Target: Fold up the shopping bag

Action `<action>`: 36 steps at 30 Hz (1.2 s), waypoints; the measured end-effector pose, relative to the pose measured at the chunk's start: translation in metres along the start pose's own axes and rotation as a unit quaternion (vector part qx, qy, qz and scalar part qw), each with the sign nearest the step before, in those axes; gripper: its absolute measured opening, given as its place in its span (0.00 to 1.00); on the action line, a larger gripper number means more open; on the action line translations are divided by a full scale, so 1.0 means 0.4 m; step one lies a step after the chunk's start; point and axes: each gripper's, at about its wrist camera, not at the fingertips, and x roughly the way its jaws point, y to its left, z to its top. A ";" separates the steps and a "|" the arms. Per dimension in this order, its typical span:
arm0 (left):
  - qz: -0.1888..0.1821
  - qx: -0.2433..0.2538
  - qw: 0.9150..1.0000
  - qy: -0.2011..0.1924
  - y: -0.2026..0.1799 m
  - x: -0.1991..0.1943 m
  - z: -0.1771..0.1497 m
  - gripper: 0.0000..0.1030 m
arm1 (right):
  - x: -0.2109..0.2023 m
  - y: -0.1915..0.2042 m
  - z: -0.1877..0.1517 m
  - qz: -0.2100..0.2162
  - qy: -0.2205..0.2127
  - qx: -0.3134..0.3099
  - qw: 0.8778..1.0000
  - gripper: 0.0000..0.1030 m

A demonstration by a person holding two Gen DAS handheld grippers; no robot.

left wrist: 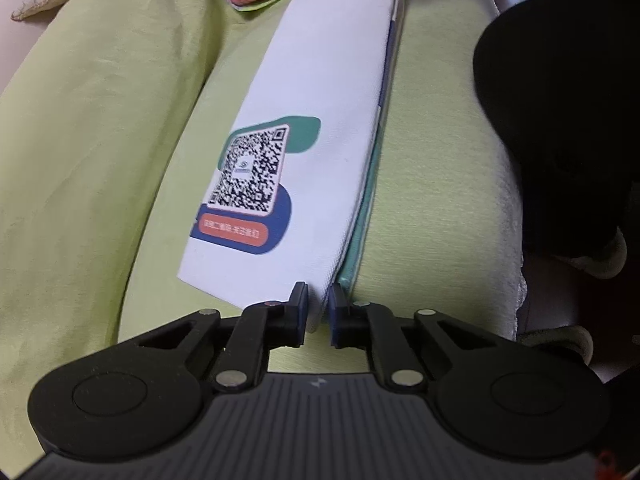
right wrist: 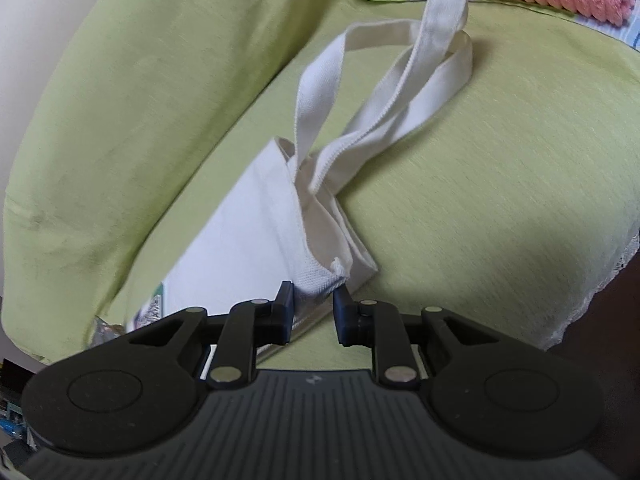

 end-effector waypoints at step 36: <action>-0.075 -0.179 0.979 -0.056 0.068 0.126 0.199 0.00 | 0.035 0.274 -0.078 -0.071 -0.094 -0.360 0.926 0.22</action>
